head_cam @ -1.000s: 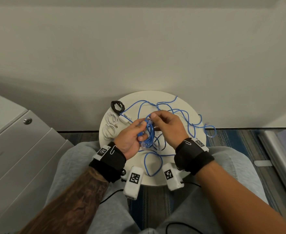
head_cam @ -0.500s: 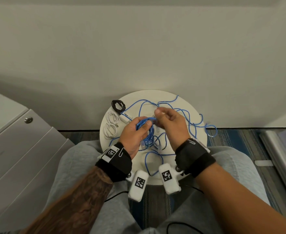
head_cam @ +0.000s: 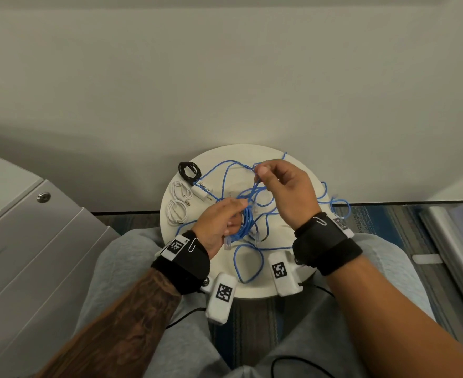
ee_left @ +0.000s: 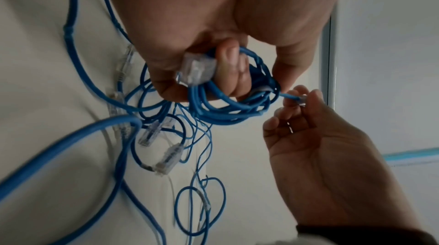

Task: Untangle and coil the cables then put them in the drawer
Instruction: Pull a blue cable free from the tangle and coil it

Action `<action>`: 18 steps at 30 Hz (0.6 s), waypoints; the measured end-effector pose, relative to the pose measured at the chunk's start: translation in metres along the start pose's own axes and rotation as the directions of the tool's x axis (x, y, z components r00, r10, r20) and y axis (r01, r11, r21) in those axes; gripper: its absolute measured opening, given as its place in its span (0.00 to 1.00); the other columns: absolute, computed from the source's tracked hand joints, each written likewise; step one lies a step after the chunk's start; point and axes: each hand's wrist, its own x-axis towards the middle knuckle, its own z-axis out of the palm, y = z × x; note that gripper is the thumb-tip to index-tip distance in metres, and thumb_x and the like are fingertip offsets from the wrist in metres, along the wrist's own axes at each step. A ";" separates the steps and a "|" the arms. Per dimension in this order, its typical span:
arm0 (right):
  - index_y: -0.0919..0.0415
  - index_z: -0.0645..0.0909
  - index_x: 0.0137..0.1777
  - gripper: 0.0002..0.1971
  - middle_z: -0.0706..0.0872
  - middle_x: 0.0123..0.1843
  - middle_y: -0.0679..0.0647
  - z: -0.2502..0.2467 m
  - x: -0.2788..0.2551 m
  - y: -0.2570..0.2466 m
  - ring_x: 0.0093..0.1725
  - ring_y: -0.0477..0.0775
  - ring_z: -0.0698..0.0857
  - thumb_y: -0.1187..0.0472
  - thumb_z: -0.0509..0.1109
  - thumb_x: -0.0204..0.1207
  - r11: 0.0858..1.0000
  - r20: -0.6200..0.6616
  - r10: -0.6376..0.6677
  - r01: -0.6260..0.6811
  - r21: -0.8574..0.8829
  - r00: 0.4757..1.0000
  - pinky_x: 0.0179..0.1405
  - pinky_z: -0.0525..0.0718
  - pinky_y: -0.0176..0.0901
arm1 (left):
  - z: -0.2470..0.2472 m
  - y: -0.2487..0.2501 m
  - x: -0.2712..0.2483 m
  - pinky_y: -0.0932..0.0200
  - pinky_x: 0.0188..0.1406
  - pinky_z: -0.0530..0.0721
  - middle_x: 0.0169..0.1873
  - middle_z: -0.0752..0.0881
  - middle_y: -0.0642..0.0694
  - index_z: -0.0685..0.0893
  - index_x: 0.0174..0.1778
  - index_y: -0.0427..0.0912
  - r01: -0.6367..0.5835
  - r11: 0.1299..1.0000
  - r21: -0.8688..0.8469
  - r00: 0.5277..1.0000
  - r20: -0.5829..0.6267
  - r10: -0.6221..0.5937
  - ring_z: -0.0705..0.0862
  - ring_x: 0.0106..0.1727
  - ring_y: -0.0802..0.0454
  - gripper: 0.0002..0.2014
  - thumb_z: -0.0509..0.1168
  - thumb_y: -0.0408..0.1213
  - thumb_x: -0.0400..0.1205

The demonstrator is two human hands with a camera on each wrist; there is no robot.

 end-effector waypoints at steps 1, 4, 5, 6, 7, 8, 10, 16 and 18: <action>0.59 0.88 0.50 0.07 0.90 0.41 0.50 -0.002 0.001 0.000 0.44 0.45 0.86 0.62 0.68 0.85 1.000 -0.022 -0.011 0.011 -0.006 1.000 0.50 0.84 0.38 | 0.000 0.000 -0.001 0.65 0.22 0.56 0.22 0.67 0.53 0.78 0.36 0.45 0.001 1.000 0.017 1.000 -0.016 0.000 0.60 0.22 0.60 0.11 0.65 0.40 0.85; 0.61 0.88 0.51 0.07 0.89 0.41 0.50 -0.004 0.004 0.001 0.43 0.44 0.85 0.62 0.68 0.85 0.999 -0.042 -0.036 0.035 -0.031 0.998 0.48 0.84 0.37 | -0.002 -0.002 0.000 0.68 0.20 0.61 0.25 0.65 0.51 0.79 0.39 0.45 0.003 0.998 0.061 0.999 -0.039 -0.001 0.61 0.23 0.60 0.09 0.64 0.41 0.85; 0.62 0.87 0.51 0.07 0.89 0.41 0.51 -0.004 0.004 0.000 0.43 0.44 0.85 0.62 0.68 0.85 0.999 -0.043 -0.038 0.037 -0.031 0.998 0.48 0.83 0.36 | -0.002 0.000 -0.001 0.68 0.21 0.60 0.26 0.64 0.50 0.83 0.45 0.43 0.002 0.999 0.047 1.000 -0.005 -0.002 0.61 0.24 0.59 0.08 0.64 0.42 0.85; 0.63 0.87 0.51 0.07 0.89 0.41 0.52 -0.004 0.005 0.000 0.42 0.44 0.85 0.63 0.68 0.85 0.999 -0.050 -0.038 0.037 -0.022 0.998 0.48 0.83 0.35 | -0.002 0.001 -0.002 0.68 0.23 0.59 0.27 0.63 0.50 0.84 0.53 0.40 0.002 1.000 0.028 0.999 0.041 -0.004 0.60 0.25 0.59 0.10 0.63 0.42 0.85; 0.64 0.87 0.51 0.07 0.89 0.40 0.52 -0.006 0.006 -0.001 0.42 0.43 0.85 0.63 0.67 0.85 0.999 -0.061 -0.036 0.036 -0.010 0.998 0.48 0.82 0.33 | -0.002 0.002 -0.003 0.67 0.25 0.58 0.27 0.62 0.50 0.84 0.60 0.37 0.007 1.000 0.017 0.996 0.085 -0.009 0.59 0.26 0.59 0.15 0.62 0.44 0.85; 0.65 0.87 0.51 0.07 0.89 0.40 0.52 -0.008 0.008 0.000 0.42 0.43 0.85 0.64 0.68 0.85 0.999 -0.073 -0.033 0.033 0.000 0.997 0.48 0.81 0.33 | -0.002 0.003 -0.004 0.66 0.26 0.58 0.27 0.62 0.49 0.83 0.63 0.35 0.012 1.000 0.013 0.994 0.111 -0.013 0.59 0.26 0.58 0.18 0.62 0.45 0.84; 0.66 0.87 0.50 0.08 0.89 0.39 0.50 -0.013 0.012 0.001 0.41 0.43 0.85 0.64 0.68 0.85 1.000 -0.103 -0.016 0.018 0.017 0.995 0.48 0.82 0.33 | -0.003 0.004 -0.005 0.67 0.26 0.60 0.27 0.63 0.50 0.83 0.63 0.33 0.005 1.000 0.005 0.992 0.127 -0.006 0.59 0.26 0.58 0.19 0.62 0.44 0.84; 0.65 0.87 0.52 0.07 0.89 0.41 0.52 -0.019 0.011 0.005 0.40 0.44 0.85 0.63 0.69 0.84 0.989 -0.115 0.085 -0.069 0.132 0.990 0.42 0.84 0.37 | -0.005 0.003 -0.006 0.66 0.32 0.69 0.31 0.71 0.49 0.79 0.60 0.38 -0.010 0.996 -0.094 0.997 0.074 0.017 0.67 0.28 0.56 0.09 0.57 0.31 0.87; 0.63 0.86 0.56 0.06 0.89 0.43 0.55 -0.025 0.011 0.006 0.41 0.47 0.85 0.67 0.69 0.83 0.944 -0.023 0.174 -0.160 0.289 0.985 0.43 0.85 0.38 | -0.009 0.005 -0.008 0.62 0.34 0.75 0.34 0.78 0.48 0.80 0.61 0.39 -0.046 0.989 -0.138 0.997 0.060 0.055 0.75 0.31 0.55 0.11 0.61 0.32 0.84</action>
